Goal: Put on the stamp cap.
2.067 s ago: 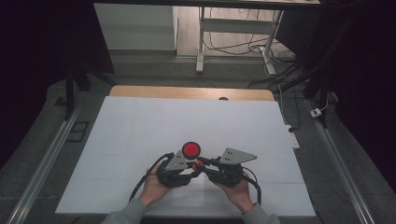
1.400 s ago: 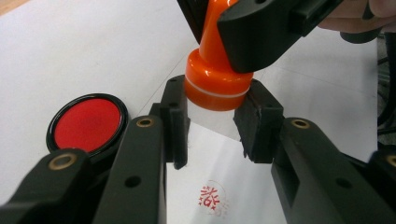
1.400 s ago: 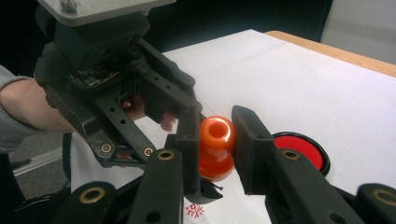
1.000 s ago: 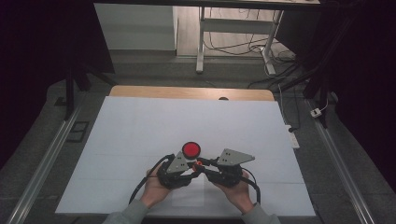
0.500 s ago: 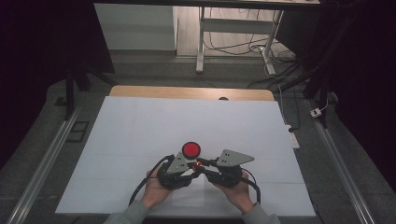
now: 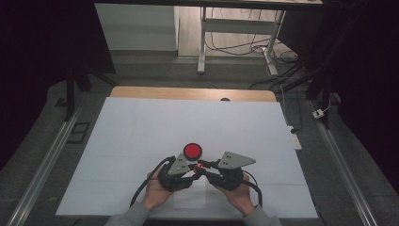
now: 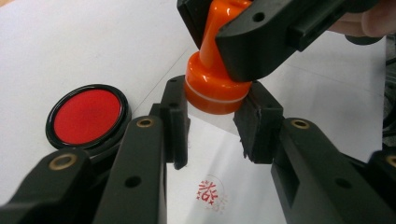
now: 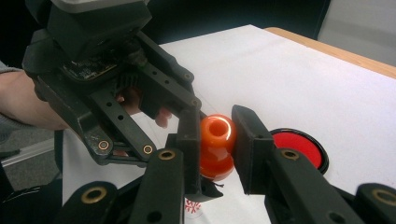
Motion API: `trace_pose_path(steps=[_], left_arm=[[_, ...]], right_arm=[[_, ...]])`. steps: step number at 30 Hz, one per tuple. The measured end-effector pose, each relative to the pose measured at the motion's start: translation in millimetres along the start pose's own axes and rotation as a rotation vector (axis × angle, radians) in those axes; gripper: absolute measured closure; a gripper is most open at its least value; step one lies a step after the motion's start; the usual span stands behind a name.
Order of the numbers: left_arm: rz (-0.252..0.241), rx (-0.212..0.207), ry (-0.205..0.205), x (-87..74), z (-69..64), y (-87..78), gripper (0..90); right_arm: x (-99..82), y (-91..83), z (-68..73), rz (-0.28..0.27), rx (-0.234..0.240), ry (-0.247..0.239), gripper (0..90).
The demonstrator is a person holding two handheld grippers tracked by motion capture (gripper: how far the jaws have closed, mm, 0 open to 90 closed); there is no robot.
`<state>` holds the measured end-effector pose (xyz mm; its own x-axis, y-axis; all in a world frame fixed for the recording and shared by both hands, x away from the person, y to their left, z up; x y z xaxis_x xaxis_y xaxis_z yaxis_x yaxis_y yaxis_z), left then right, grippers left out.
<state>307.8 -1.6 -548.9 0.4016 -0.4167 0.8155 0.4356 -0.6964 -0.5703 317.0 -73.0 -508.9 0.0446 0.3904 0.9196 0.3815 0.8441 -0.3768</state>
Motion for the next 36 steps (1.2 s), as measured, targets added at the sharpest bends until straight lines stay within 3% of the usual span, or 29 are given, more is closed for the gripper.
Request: trace_pose_path(steps=[7,13,25,29,36], left_arm=[[-0.028,-0.011,-0.007,3.1,0.4,-1.1,65.0],[-0.03,0.0,-0.006,1.8,2.5,0.6,63.8],[-0.007,-0.004,-0.027,-0.9,4.9,0.9,45.1],[0.001,-0.01,-0.035,-1.8,5.7,-3.9,36.2],[0.003,-0.003,-0.055,-7.1,10.8,-17.3,30.2]], right_arm=[[2.9,-2.1,-2.2,-0.02,0.011,0.025,73.8],[2.6,-0.7,-2.9,-0.017,-0.004,0.01,73.7],[4.3,-4.1,-6.4,-0.04,-0.009,0.029,73.7],[5.3,-6.8,-9.0,-0.045,-0.016,0.032,73.6],[6.7,-11.1,-13.5,-0.053,-0.028,0.038,73.6]])
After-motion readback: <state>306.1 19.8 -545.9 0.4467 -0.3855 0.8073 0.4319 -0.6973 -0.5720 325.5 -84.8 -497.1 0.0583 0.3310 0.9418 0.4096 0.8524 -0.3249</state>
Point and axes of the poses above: each handheld gripper's, and its own axes: y roughly forward along the jaws, x roughly out of its top, z roughly to its left, the point moved 9 cm from there along y, roughly forward along the jaws, and after that the axes turned 8 degrees about -y, right-handed, at the moved point
